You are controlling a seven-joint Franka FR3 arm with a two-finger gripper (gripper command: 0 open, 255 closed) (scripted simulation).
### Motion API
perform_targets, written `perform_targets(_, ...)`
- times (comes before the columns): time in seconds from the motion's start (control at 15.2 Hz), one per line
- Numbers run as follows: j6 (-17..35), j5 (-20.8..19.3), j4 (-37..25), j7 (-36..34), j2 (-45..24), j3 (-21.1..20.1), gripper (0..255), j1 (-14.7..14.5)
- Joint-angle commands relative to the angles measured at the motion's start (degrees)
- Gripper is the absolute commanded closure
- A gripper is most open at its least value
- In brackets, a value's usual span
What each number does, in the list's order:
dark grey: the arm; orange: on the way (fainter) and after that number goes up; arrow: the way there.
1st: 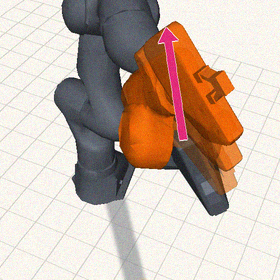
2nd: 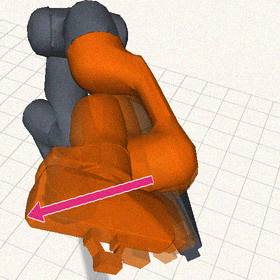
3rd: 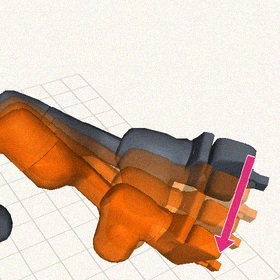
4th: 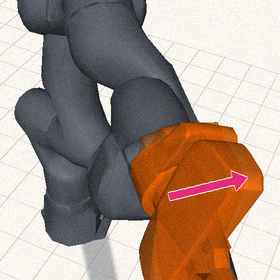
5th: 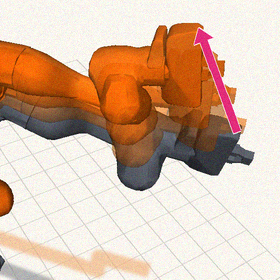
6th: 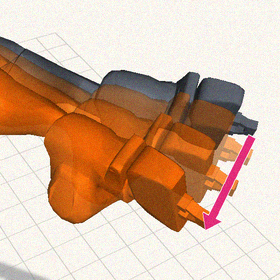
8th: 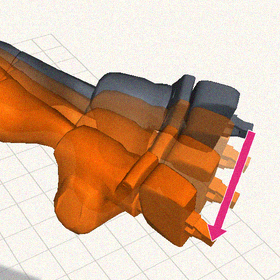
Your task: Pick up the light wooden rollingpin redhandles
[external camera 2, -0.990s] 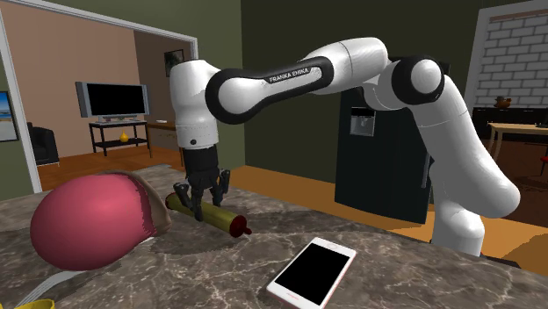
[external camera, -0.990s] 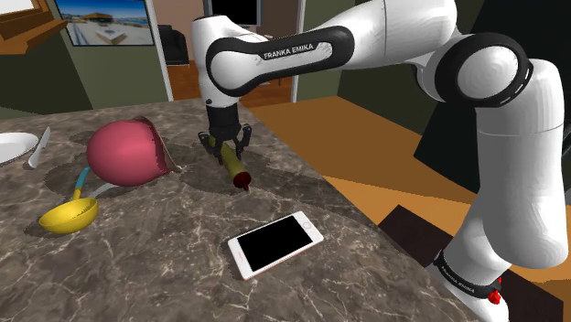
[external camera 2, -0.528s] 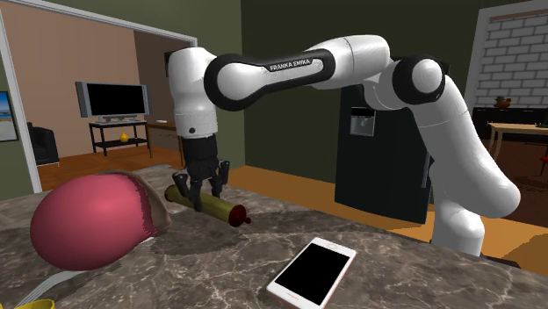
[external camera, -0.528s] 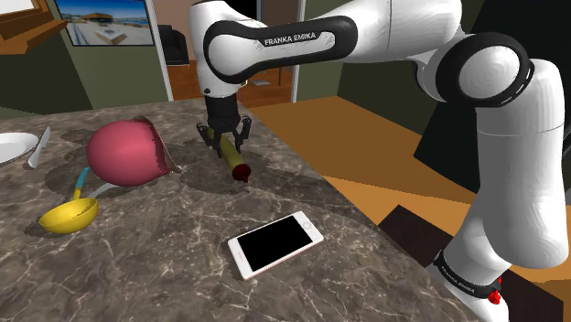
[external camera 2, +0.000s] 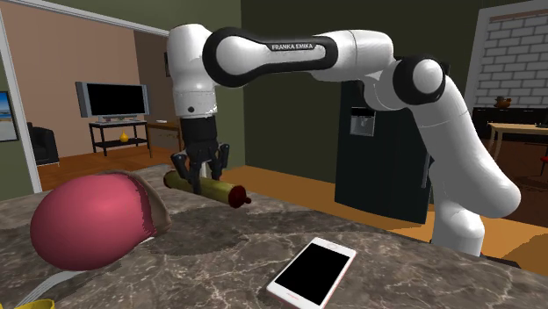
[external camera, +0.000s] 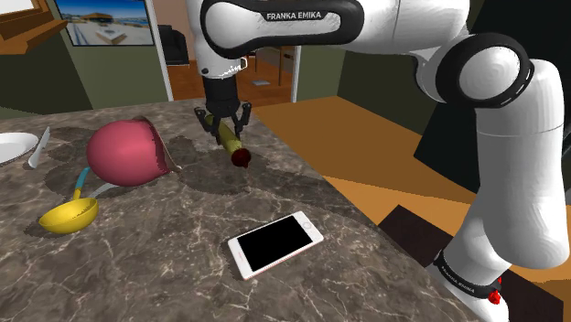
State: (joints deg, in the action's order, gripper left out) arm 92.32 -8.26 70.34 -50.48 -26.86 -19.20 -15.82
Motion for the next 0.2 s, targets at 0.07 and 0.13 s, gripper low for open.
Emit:
perform_targets(0.07,-2.06,-0.12,-2.54,0.05,-0.47,0.00,255,-0.30)
perform_targets(0.13,-2.07,-0.12,-2.56,0.05,-0.48,0.00,255,-0.31)
